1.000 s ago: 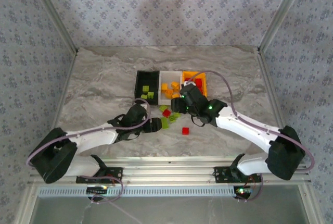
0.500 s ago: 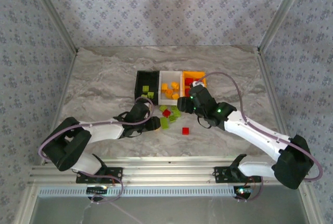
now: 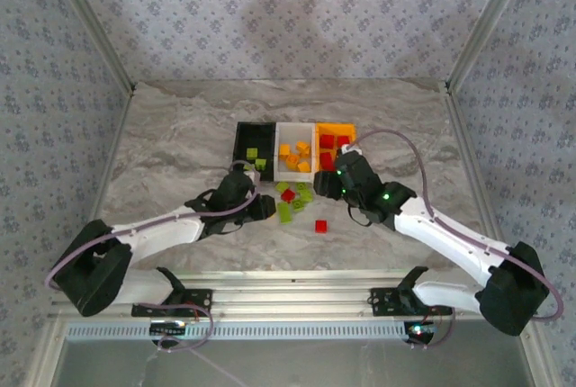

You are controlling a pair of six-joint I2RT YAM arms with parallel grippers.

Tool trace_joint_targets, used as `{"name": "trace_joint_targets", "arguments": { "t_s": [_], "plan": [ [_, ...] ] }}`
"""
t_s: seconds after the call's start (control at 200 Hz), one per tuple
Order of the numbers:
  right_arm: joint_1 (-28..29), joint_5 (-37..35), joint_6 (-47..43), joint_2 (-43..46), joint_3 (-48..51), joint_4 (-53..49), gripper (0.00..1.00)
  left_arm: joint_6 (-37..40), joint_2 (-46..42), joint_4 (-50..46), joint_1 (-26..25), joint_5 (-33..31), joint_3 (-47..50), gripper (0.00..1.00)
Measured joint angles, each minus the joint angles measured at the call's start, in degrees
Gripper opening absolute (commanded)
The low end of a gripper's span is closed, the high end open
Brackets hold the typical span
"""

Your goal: Sort the legos into containers by color

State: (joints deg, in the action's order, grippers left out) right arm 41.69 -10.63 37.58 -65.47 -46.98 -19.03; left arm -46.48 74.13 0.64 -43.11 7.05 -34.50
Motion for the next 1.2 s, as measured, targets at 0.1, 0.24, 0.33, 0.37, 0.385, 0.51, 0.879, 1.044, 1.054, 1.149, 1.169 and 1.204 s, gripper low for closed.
{"name": "trace_joint_targets", "arguments": {
  "t_s": [0.1,0.24,0.33,0.37,0.385,0.51,0.879,1.044,1.054,1.149,1.169,1.204],
  "plan": [
    [-0.74,-0.09,0.59,1.49,1.46,-0.02,0.62,1.73,0.28,-2.71,0.24,-0.70,-6.38,0.33],
    [-1.53,-0.09,0.90,2.91,3.23,-0.11,0.62,5.05,6.23,-5.01,1.27,-2.40,-17.92,0.33],
    [-1.84,-0.11,1.05,3.78,4.24,-0.57,0.62,7.56,12.76,-6.25,1.86,-4.17,-25.79,0.32],
    [-1.99,-0.11,1.09,4.31,4.70,-0.81,0.62,8.76,16.09,-7.17,1.92,-5.16,-29.22,0.32],
    [-1.99,-0.11,1.16,4.50,4.85,-0.90,0.63,9.33,17.62,-7.67,2.01,-5.60,-30.71,0.32],
    [-2.25,-0.09,1.64,6.56,6.38,-1.46,0.63,12.79,27.34,-11.63,2.25,-9.01,-40.30,0.32],
    [-2.23,0.48,2.10,7.89,10.27,-2.08,0.64,17.70,41.11,-20.74,2.51,-17.42,-57.18,0.53],
    [-1.14,1.51,2.75,5.86,12.02,-1.20,0.67,17.81,41.79,-21.73,2.56,-18.01,-59.82,0.79],
    [-0.94,1.64,2.82,5.60,12.11,-1.11,0.67,17.97,41.72,-21.73,2.56,-17.99,-59.84,0.80],
    [0.79,2.14,3.43,2.78,12.35,-0.39,0.67,17.57,40.96,-21.62,2.49,-17.40,-59.47,0.84],
    [1.29,2.21,3.52,2.08,12.35,-0.15,0.67,17.49,40.61,-21.31,2.51,-17.09,-58.99,0.85],
    [2.19,2.38,3.67,0.79,12.35,0.33,0.67,17.46,39.34,-21.00,2.47,-16.70,-57.70,0.86]
  ]
}}
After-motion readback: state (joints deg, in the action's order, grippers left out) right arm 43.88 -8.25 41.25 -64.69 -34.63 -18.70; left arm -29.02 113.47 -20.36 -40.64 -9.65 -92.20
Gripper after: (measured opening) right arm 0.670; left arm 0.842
